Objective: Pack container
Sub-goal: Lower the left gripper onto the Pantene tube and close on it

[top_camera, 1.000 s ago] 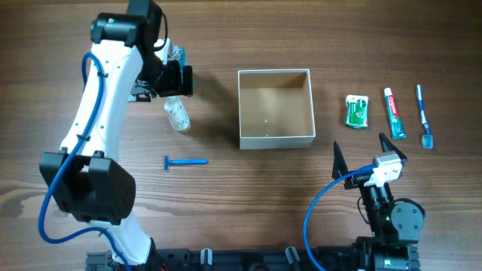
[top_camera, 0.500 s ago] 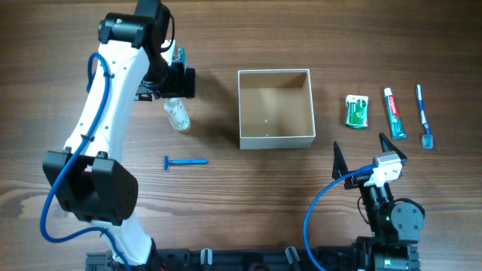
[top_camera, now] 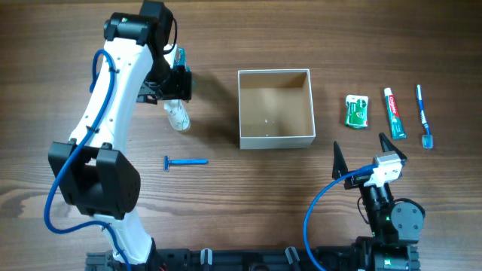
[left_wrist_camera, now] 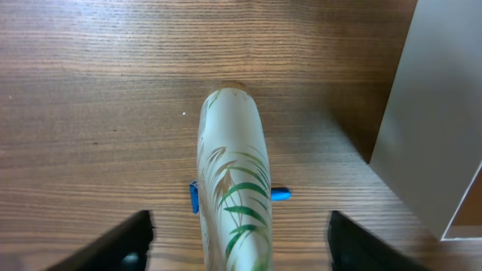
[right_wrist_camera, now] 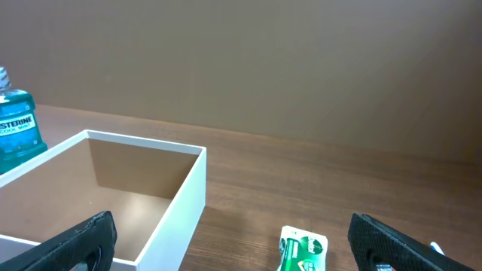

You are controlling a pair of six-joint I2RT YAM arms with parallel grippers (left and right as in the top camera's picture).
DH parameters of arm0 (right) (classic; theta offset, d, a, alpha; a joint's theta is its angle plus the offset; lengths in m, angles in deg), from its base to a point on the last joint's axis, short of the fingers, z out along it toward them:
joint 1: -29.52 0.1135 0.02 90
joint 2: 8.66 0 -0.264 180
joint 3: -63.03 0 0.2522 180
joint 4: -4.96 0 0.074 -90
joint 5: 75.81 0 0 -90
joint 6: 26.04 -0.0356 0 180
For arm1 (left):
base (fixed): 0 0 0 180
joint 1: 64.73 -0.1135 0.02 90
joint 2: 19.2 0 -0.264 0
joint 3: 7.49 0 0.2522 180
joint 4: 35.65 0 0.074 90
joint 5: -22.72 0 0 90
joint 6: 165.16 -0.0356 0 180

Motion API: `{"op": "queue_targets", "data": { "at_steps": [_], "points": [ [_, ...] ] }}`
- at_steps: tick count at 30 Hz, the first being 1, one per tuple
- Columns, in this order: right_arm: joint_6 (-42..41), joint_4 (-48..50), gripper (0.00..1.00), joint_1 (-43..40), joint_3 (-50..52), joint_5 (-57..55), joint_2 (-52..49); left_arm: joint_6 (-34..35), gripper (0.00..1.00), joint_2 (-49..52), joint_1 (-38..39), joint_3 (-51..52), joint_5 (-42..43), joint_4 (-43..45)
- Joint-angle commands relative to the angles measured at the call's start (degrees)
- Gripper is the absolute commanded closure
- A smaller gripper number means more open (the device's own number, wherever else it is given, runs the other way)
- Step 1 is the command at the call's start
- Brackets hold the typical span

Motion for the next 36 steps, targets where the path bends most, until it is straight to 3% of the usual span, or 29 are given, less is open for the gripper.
{"op": "queue_targets", "data": {
  "at_steps": [1,10,11,21,22,23,24,25,26,36],
  "points": [
    [-0.44,0.2,0.0,-0.09,0.07,-0.7,0.31,0.35,0.41,0.5,0.02,-0.79,-0.52,-0.28],
    [-0.44,0.2,0.0,-0.09,0.07,-0.7,0.31,0.37,0.85,0.5,0.02,-0.79,-0.55,-0.44],
    [-0.42,0.2,0.0,-0.09,0.07,-0.7,0.31,0.37,0.96,0.5,0.02,-0.79,-0.55,-0.42],
    [-0.44,0.2,0.0,-0.09,0.07,-0.7,0.31,1.66,0.96,0.5,0.02,-0.79,-0.31,-0.15],
    [-0.44,0.2,0.0,-0.09,0.07,-0.7,0.31,1.66,0.94,0.5,0.02,-0.79,-0.31,-0.07],
    [-0.42,0.2,0.0,-0.09,0.07,-0.7,0.31,1.66,0.82,0.5,0.02,-0.79,-0.28,0.02],
    [-0.42,0.2,0.0,-0.09,0.07,-0.7,0.31,1.62,0.82,0.5,0.02,-0.79,-0.09,0.09],
    [-0.44,0.2,0.0,-0.09,0.07,-0.7,0.31,1.64,0.93,0.5,0.02,-0.79,0.26,0.26],
    [-0.44,0.2,0.0,-0.09,0.07,-0.7,0.31,1.64,0.96,0.5,0.02,-0.79,0.72,0.33],
    [-0.44,0.2,0.0,-0.09,0.07,-0.7,0.31,1.66,0.96,0.35,0.02,-0.81,6.84,1.11]
  ]
}}
